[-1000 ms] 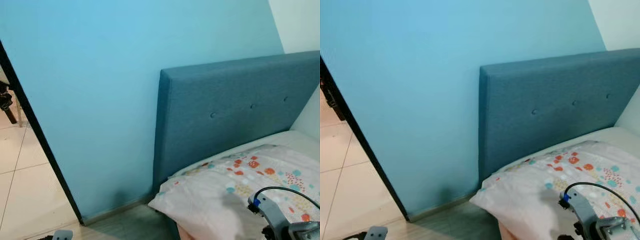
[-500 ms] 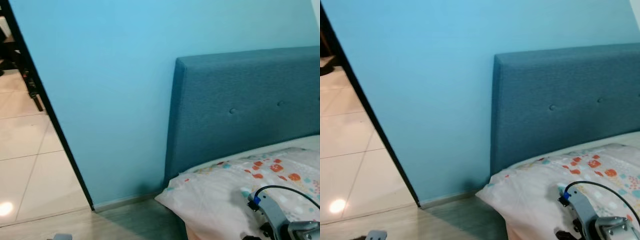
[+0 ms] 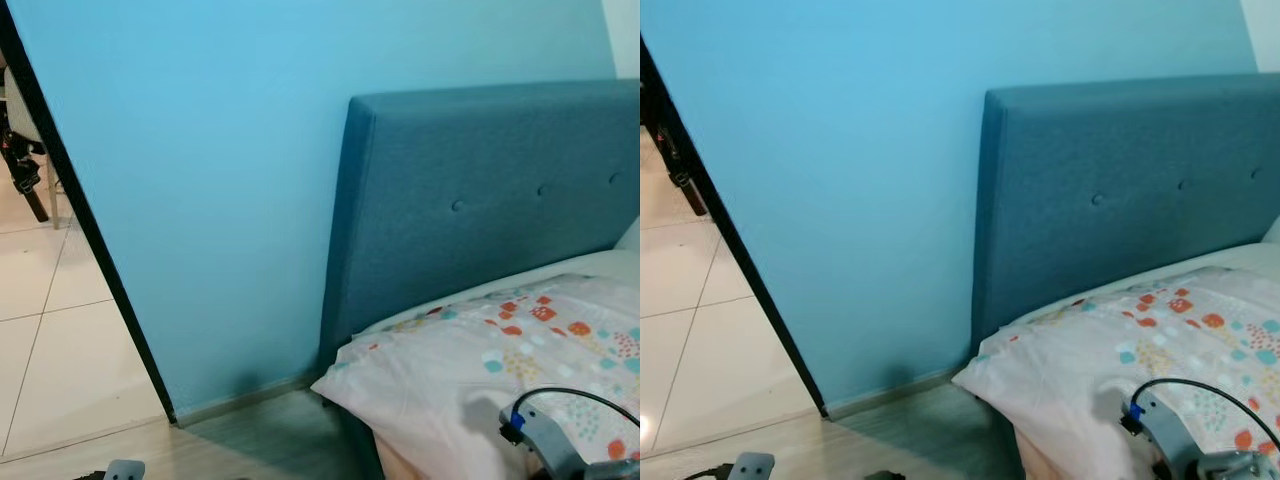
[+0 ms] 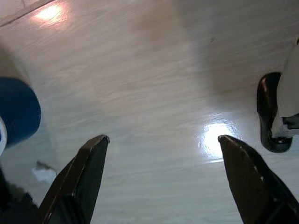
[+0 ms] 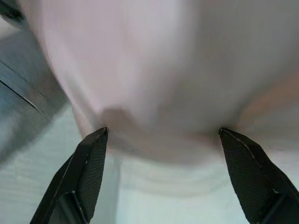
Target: Clean up the room
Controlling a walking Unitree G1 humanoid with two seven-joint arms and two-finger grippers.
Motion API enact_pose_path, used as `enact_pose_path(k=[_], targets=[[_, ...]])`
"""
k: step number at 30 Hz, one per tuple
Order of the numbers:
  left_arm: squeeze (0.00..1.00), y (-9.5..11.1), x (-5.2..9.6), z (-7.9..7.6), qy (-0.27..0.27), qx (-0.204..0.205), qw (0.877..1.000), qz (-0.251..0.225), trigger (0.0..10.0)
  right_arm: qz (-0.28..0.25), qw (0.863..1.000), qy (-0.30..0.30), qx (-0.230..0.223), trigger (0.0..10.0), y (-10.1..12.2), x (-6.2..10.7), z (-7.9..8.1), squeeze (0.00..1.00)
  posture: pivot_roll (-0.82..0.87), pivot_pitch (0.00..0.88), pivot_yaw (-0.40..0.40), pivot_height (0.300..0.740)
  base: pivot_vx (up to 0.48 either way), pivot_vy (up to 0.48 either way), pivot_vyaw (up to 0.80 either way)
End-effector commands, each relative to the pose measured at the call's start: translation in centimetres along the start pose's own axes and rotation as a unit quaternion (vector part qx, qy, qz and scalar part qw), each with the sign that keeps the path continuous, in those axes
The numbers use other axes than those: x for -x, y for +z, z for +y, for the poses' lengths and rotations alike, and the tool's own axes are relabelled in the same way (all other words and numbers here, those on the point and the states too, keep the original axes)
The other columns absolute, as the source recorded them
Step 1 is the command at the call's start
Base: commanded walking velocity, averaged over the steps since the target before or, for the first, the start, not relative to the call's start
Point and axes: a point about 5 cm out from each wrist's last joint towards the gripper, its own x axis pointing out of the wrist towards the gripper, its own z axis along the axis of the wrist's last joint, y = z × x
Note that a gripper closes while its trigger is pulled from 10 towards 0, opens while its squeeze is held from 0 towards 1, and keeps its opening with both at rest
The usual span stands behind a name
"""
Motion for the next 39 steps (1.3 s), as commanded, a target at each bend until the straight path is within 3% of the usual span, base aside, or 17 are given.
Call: enact_pose_path(k=[1, 5, 11, 13, 18, 22, 26, 34, 39], targets=[[0.00, -0.5, 0.1, 0.1, 0.000, -0.007, 1.000, 0.010, 10.0, 0.003, 1.000, -0.012, -0.010, 10.0, -0.4, 0.9, -0.5, 0.00, 0.04, 0.000, -0.038, 0.575, 0.000, 0.000, 0.00], [0.00, -0.7, 0.1, 0.1, 0.000, -0.008, 1.000, 0.011, 10.0, 0.005, 0.999, -0.039, -0.019, 10.0, -0.7, 3.0, -1.5, 0.00, 0.04, 0.000, -0.036, 0.575, 0.000, 0.000, 0.00], [0.00, -0.7, 0.1, 0.1, 0.000, -0.009, 1.000, 0.012, 10.0, 0.018, 0.998, -0.054, -0.015, 10.0, -1.2, 4.0, -2.2, 0.00, 0.03, 0.000, -0.036, 0.575, 0.000, 0.000, 0.00], [0.00, -0.8, 0.1, 0.0, -0.001, -0.010, 1.000, 0.012, 10.0, 0.031, 0.999, -0.040, -0.001, 10.0, -1.4, 4.0, -1.6, 0.00, 0.03, 0.004, -0.040, 0.575, 0.000, 0.000, 0.00], [0.00, -1.1, 0.2, -0.2, -0.005, -0.011, 1.000, 0.014, 10.0, 0.057, 0.998, 0.003, 0.022, 10.0, -1.6, 1.3, 0.8, 0.00, 0.03, 0.014, -0.040, 0.575, 0.000, 0.000, 0.00], [0.00, -1.2, 0.2, -0.2, -0.006, -0.013, 1.000, 0.014, 10.0, 0.041, 0.997, -0.061, 0.014, 10.0, -0.8, -0.5, -0.1, 0.00, 0.04, 0.017, -0.038, 0.575, 0.000, 0.000, 0.00], [0.00, -1.3, 0.2, -0.1, -0.010, -0.027, 0.999, 0.015, 10.0, 0.033, 0.992, -0.121, 0.016, 10.0, -0.2, -0.8, -1.3, 0.00, 0.05, 0.021, -0.037, 0.575, 0.000, -0.115, 0.00], [0.00, -1.3, 0.2, 0.1, -0.011, -0.036, 0.999, 0.016, 10.0, 0.023, 0.989, -0.144, 0.021, 10.0, 0.5, -0.6, -1.7, 0.00, 0.04, 0.025, -0.038, 0.575, 0.000, -0.467, 0.00], [0.00, -1.3, 0.2, 0.1, -0.004, -0.024, 1.000, 0.014, 10.0, 0.014, 0.989, -0.145, 0.028, 10.0, 1.7, -1.3, -1.4, 0.00, 0.04, 0.025, -0.041, 0.575, 0.000, 0.000, 0.00]])
